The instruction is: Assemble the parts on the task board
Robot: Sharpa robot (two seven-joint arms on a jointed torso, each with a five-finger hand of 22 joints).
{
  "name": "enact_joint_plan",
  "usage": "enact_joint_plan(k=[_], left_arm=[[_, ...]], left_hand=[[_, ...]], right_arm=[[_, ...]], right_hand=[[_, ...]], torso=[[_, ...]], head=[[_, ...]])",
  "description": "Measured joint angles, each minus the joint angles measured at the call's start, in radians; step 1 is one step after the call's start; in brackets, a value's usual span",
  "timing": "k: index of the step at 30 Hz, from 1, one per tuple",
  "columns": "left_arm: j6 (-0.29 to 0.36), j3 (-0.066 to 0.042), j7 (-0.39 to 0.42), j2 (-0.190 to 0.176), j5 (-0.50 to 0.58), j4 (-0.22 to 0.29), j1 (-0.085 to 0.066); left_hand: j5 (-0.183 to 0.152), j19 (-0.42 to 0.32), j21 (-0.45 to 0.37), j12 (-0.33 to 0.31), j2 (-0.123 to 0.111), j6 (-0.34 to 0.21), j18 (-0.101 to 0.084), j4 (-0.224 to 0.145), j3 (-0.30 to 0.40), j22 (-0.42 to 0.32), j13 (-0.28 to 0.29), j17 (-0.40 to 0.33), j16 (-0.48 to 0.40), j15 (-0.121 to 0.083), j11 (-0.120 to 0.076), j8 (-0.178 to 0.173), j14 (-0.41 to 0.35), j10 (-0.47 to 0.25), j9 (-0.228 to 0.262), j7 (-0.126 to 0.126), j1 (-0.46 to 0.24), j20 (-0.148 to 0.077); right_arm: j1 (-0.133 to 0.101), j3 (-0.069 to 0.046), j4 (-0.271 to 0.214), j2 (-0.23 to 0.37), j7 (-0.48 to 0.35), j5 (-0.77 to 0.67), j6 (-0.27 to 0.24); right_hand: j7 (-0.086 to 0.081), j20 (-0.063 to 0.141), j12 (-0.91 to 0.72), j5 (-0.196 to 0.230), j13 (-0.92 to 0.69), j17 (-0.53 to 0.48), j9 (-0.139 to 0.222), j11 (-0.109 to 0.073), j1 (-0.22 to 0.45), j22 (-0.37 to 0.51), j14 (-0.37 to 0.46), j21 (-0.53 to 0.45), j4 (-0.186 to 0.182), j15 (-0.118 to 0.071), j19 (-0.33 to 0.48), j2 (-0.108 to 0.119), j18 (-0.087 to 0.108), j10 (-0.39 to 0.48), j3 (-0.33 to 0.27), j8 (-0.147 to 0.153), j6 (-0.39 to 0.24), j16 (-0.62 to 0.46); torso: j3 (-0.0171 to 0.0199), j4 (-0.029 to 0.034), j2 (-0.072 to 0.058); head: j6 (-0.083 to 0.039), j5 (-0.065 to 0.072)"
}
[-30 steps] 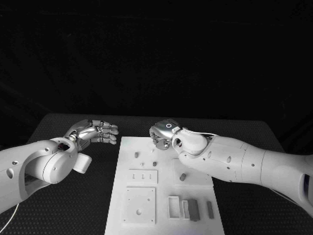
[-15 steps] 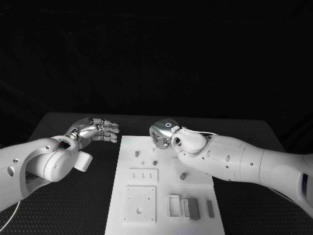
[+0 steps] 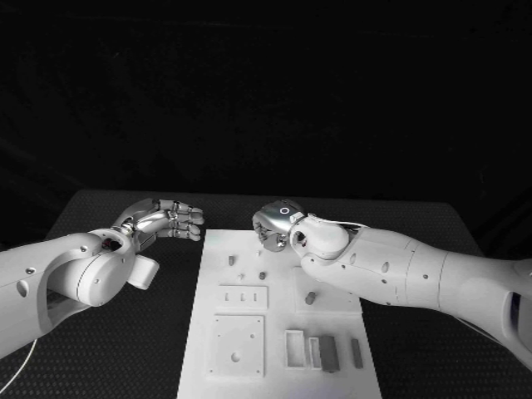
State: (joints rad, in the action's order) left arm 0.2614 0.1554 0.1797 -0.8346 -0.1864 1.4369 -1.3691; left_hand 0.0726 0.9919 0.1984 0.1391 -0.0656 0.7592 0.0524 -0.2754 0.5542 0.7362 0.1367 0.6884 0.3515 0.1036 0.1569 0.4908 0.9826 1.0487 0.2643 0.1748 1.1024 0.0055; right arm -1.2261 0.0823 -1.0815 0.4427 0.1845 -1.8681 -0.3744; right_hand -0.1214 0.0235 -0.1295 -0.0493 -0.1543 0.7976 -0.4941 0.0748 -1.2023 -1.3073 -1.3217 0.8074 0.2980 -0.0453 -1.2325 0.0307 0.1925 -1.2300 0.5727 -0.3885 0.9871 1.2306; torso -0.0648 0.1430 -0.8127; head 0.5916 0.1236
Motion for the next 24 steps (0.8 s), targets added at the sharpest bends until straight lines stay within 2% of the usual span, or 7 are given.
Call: enact_joint_plan(k=[14, 19, 24], left_arm=[[0.000, 0.000, 0.000, -0.001, 0.000, 0.001, 0.000], [0.000, 0.000, 0.000, -0.001, 0.000, 0.001, 0.000], [0.000, 0.000, 0.000, -0.001, 0.000, 0.001, 0.000]], left_hand=[[0.000, 0.000, 0.000, -0.004, 0.000, 0.000, -0.006, 0.000, 0.000, 0.000, 0.000, 0.001, -0.004, 0.001, 0.000, 0.000, 0.001, 0.000, 0.000, 0.000, 0.000, 0.000], [0.000, 0.000, 0.000, -0.004, 0.000, 0.000, 0.005, 0.000, 0.000, 0.000, 0.000, 0.001, -0.004, 0.001, 0.000, 0.000, 0.001, 0.000, 0.001, 0.000, 0.000, 0.000], [0.000, 0.000, 0.000, -0.004, 0.000, 0.000, 0.006, 0.000, 0.000, 0.000, 0.000, 0.002, -0.004, 0.001, 0.003, 0.000, 0.001, 0.003, 0.001, 0.000, 0.000, 0.000]], right_arm=[[0.000, 0.000, 0.008, -0.010, -0.005, 0.009, 0.007], [0.000, 0.000, 0.009, -0.012, -0.007, 0.010, 0.012], [0.000, 0.000, 0.009, -0.011, -0.009, 0.011, 0.012]], right_hand=[[-0.001, 0.001, 0.003, 0.000, 0.000, -0.002, 0.000, 0.000, 0.000, 0.000, 0.000, 0.000, 0.000, 0.000, 0.002, 0.000, 0.000, 0.000, 0.000, 0.005, -0.001, 0.000], [-0.001, 0.001, 0.003, 0.000, -0.001, -0.003, 0.000, 0.000, 0.000, 0.000, 0.000, 0.000, 0.000, 0.000, 0.002, 0.000, 0.000, 0.000, 0.000, 0.005, -0.001, 0.000], [-0.002, 0.000, 0.004, 0.000, -0.001, -0.003, -0.002, 0.000, 0.000, 0.000, 0.000, 0.000, 0.001, 0.000, 0.003, 0.000, 0.000, 0.000, -0.001, 0.008, -0.003, 0.000]], torso=[[-0.0003, 0.0019, 0.001], [-0.0001, 0.0008, 0.001], [0.0000, 0.0007, 0.001]], head=[[0.007, 0.000], [0.008, 0.000], [0.008, -0.001]])
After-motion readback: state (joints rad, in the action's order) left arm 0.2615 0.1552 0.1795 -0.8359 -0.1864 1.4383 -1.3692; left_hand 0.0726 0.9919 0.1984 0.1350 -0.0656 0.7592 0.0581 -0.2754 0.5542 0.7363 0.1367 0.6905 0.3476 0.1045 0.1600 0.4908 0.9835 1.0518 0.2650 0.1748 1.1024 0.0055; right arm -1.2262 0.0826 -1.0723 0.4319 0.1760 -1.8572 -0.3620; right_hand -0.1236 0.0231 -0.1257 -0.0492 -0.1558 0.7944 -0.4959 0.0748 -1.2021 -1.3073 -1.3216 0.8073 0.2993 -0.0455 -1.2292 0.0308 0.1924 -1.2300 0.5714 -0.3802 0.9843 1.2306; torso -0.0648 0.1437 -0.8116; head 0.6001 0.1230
